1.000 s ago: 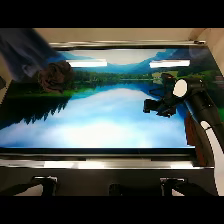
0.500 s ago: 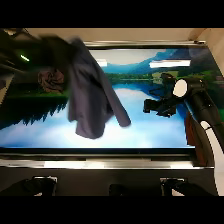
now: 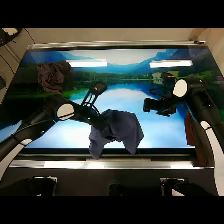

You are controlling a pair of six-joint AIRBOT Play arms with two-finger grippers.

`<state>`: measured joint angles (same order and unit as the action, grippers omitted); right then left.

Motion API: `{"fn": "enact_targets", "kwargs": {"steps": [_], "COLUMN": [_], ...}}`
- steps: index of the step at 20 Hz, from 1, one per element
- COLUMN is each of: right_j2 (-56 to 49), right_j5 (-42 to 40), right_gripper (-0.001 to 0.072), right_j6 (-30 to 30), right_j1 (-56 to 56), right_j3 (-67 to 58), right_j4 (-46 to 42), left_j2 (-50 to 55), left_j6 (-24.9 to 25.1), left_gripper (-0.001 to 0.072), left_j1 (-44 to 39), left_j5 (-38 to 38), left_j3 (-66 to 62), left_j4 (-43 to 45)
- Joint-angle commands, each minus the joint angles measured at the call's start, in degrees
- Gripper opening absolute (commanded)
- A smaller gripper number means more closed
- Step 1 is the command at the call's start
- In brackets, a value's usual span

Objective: Fold the shirts.

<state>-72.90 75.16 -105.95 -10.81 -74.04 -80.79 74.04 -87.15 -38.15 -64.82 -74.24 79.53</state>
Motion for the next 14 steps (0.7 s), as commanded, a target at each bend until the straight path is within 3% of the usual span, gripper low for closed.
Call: {"fn": "enact_targets", "kwargs": {"steps": [1, 4, 7, 10, 14], "right_j2": [0.0, 0.0, 0.0, 0.0, 0.0], "right_j5": [0.3, 6.9, 15.7, 18.3, 17.4], "right_gripper": [0.0682, 0.0694, 0.0696, 0.0697, 0.0699], "right_j6": [0.1, 0.5, 7.6, 10.8, 9.6], "right_j1": [0.0, 0.0, 0.0, 0.0, 0.0], "right_j3": [0.0, 0.0, 0.0, 0.6, 4.9], "right_j4": [0.2, -0.3, -1.9, -8.5, -6.8], "left_j2": [1.3, 1.1, -1.0, -7.6, -18.8], "left_j6": [1.4, 1.5, 1.4, 1.5, 1.9], "left_gripper": [0.0696, 0.0698, 0.0687, 0.0685, 0.0609], "left_j1": [5.4, 14.8, 25.1, 31.8, 31.8], "left_j5": [-1.2, -10.0, -21.9, -23.9, -15.1], "left_j3": [-1.7, -12.3, -13.6, 1.0, 30.6], "left_j4": [0.4, 0.4, 0.3, -3.2, -13.9]}}
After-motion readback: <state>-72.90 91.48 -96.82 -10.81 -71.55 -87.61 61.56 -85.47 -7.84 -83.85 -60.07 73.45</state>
